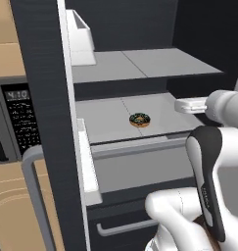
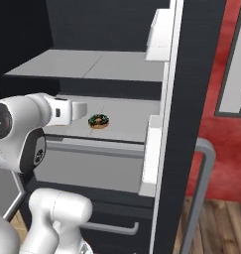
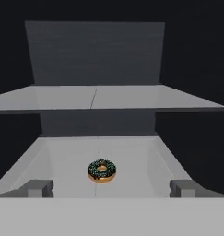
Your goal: Take the cake and donut from the fridge and place them on the empty tray on the dining counter.
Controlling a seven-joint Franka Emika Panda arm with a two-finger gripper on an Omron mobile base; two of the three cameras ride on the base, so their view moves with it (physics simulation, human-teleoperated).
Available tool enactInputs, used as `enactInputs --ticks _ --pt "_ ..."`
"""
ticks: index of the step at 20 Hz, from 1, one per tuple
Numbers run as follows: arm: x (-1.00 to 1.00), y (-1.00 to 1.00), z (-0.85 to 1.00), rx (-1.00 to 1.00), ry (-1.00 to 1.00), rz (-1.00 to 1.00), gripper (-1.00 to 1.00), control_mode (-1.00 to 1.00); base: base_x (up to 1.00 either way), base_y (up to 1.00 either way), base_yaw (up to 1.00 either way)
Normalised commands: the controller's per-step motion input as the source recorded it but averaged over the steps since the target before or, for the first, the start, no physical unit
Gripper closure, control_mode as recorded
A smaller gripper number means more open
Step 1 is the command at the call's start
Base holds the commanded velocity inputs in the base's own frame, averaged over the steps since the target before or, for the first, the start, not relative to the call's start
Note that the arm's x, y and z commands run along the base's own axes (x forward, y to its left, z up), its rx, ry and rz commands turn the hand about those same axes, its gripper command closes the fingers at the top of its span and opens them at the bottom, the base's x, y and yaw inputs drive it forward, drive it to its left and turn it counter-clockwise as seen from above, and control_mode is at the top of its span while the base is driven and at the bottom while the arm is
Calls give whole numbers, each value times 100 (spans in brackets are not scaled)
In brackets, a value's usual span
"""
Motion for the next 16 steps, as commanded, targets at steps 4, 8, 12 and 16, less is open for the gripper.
enactInputs --ticks 4,8,12,16 --pt "0 0 0 0 0 0 -100 100 46 3 18" --pt "52 7 -14 4 51 7 -100 -100 0 0 0" --pt "53 11 -31 1 58 0 -100 -100 0 0 0" --pt "27 9 -33 0 34 0 -100 -100 0 0 0"
